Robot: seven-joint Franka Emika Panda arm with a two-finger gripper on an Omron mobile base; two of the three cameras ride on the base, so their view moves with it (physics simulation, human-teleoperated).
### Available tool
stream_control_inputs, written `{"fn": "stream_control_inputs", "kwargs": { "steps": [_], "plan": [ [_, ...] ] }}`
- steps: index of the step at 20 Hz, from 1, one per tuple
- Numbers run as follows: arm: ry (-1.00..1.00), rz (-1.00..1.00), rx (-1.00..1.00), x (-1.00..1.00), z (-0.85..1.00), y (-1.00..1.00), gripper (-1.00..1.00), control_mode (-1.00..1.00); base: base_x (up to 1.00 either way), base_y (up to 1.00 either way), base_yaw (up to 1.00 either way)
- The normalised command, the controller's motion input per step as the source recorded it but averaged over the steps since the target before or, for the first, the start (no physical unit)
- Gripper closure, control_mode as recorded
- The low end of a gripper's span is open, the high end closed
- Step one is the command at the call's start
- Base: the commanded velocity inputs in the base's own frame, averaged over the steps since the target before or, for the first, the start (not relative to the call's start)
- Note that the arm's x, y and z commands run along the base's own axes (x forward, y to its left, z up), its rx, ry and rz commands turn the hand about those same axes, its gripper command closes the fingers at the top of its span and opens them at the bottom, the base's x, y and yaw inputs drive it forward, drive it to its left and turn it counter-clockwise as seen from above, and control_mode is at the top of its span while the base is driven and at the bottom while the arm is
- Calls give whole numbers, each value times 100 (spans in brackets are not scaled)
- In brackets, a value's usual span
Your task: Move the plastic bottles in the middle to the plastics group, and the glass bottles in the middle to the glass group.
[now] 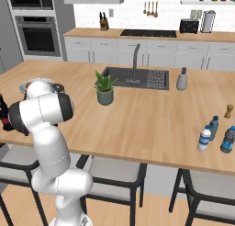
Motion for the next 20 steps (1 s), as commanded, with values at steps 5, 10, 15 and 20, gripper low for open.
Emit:
{"fn": "stream_control_inputs", "kwargs": {
  "steps": [5,10,15,20],
  "plan": [
    [-7,0,0,0,-19,0,100,-100,0,0,0],
    [-6,0,1,-1,-4,0,100,-100,0,0,0],
    [0,0,0,0,0,0,100,-100,0,0,0],
    [0,0,0,0,0,0,-100,-100,0,0,0]
  ]
}}
